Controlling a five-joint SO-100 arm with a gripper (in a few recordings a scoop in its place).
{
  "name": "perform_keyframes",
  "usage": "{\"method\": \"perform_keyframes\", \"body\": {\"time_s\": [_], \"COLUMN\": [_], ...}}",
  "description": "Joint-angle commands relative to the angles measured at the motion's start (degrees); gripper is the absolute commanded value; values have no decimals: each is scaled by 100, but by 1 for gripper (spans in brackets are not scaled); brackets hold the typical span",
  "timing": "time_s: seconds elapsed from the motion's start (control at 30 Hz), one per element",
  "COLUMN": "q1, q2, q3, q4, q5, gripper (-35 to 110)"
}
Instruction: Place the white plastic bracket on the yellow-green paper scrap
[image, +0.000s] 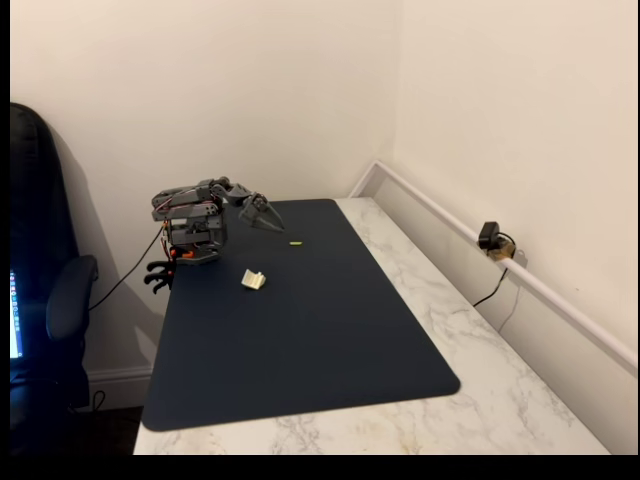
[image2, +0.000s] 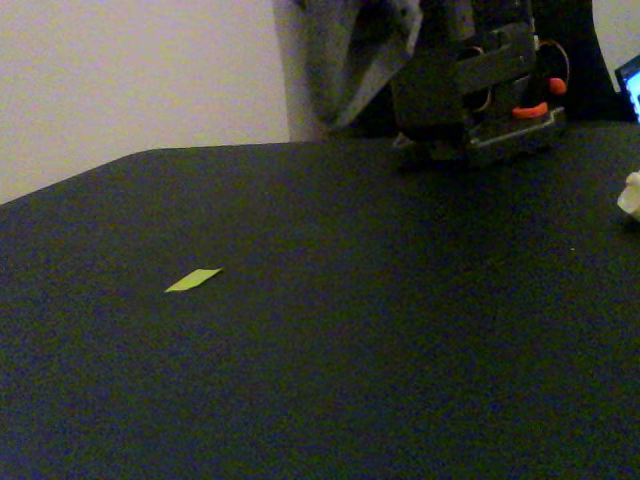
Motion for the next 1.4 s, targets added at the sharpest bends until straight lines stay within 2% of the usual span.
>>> {"method": "perform_keyframes", "body": {"time_s": [0.0, 0.13, 0.23, 0.4, 0.7, 0.93, 1.0, 1.27, 1.37], "q1": [-185, -299, -475, -615, -712, -202, -88, -659, -650], "q2": [185, -202, -1758, -3727, -6495, -6899, -6952, -8385, -8798], "q3": [-896, -1714, -2883, -4491, -7110, -7805, -7901, -9018, -9519], "q4": [747, 1582, 2030, 2101, 3375, 3806, 3964, 4781, 5150], "q5": [1213, 1424, 1169, 571, 870, 606, 809, 62, 589], "gripper": [0, 0, 0, 0, 0, 0, 0, 1, 2]}}
